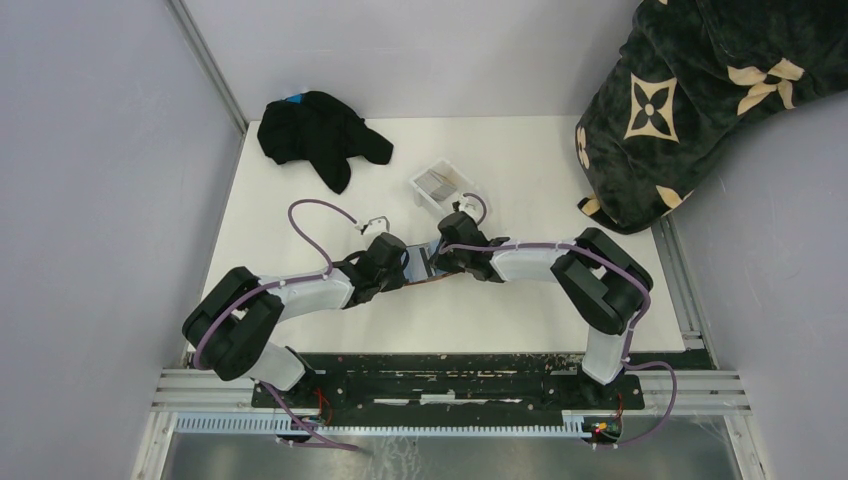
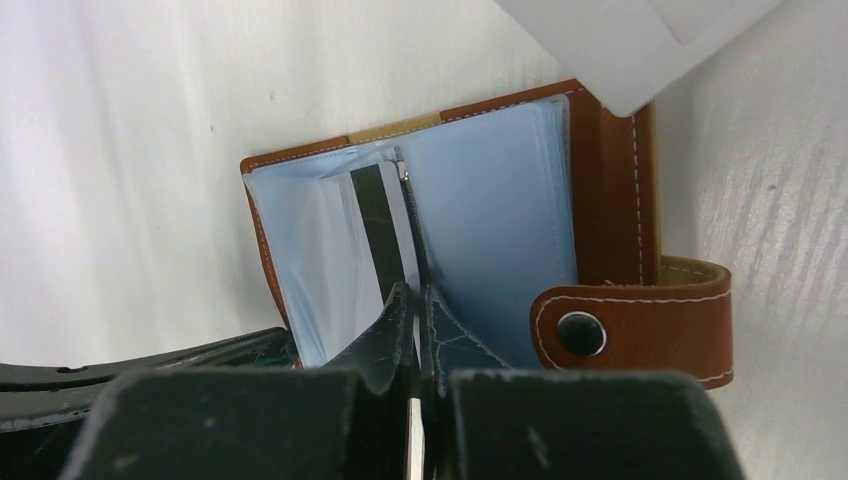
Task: Put the credit cards into the card holder
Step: Insert the credit card into the card holder.
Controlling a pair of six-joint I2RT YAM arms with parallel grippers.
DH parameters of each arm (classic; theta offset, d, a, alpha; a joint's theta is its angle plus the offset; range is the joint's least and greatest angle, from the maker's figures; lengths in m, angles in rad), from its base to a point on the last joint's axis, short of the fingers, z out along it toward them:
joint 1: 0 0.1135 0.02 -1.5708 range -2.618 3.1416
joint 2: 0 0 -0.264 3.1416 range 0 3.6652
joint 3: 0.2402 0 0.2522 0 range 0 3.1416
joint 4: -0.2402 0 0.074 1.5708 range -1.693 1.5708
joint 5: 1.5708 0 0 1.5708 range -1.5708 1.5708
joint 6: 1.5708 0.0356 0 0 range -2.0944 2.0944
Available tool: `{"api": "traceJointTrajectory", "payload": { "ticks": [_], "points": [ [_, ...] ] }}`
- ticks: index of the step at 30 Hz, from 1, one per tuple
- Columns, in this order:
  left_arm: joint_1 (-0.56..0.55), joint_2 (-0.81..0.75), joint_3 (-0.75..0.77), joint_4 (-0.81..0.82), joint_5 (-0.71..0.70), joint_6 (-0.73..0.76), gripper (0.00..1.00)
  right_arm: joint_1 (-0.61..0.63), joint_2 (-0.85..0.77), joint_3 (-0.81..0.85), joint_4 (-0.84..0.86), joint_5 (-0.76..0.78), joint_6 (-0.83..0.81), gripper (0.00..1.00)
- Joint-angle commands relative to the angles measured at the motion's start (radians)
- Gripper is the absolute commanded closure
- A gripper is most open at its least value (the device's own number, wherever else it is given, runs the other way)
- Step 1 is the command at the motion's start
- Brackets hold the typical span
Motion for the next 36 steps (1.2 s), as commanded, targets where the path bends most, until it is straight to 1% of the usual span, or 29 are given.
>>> {"api": "traceJointTrajectory", "payload": {
  "ticks": [1,8,22,36],
  "points": [
    [-0.020,0.081,-0.049,-0.097,0.099,0.045,0.97,0.019,-0.026,-0.004,-0.087,0.060,-0.053,0.99],
    [-0.019,0.092,-0.054,-0.091,0.103,0.046,0.97,0.016,-0.050,0.000,-0.109,0.153,-0.129,0.99],
    [-0.019,0.098,-0.056,-0.088,0.105,0.049,0.97,0.017,-0.029,0.013,-0.091,0.178,-0.159,0.99],
    [-0.019,0.103,-0.059,-0.090,0.112,0.047,0.97,0.019,-0.067,0.001,-0.059,0.260,-0.239,0.99]
  ]
}}
